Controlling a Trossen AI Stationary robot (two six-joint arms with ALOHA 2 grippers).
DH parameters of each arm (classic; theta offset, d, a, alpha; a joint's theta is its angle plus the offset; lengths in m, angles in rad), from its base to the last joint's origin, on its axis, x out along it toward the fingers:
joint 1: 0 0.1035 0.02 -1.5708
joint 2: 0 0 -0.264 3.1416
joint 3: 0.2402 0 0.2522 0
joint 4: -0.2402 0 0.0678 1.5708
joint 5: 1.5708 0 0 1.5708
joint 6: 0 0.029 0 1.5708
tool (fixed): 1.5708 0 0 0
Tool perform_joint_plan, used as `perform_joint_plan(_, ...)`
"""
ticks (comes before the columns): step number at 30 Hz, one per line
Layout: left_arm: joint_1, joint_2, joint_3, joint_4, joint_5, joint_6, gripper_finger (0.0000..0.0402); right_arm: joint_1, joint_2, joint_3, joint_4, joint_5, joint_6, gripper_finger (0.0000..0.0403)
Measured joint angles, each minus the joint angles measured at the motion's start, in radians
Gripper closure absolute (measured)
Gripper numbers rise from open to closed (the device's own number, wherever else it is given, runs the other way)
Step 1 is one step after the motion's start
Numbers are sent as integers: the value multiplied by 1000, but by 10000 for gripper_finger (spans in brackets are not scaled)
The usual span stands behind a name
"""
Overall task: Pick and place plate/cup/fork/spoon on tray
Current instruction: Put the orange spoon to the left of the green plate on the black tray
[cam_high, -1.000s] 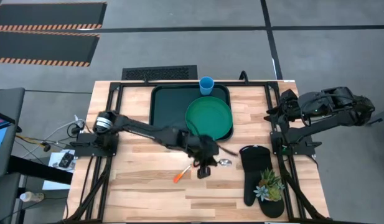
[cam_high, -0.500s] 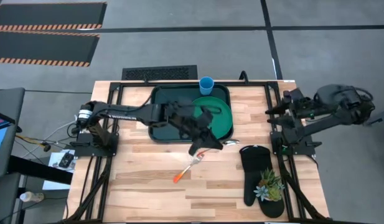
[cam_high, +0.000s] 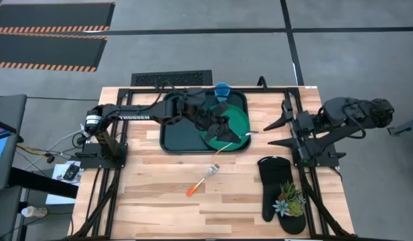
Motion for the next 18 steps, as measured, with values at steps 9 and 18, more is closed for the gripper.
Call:
perform_joint_plan(9, 30, 0, 0, 14, 54, 9, 401, -40, 16, 0, 45, 55, -129, 168)
perform_joint_plan(18, 64, 0, 0, 38, 73, -3, 394, -133, 19, 0, 84, 53, -181, 168)
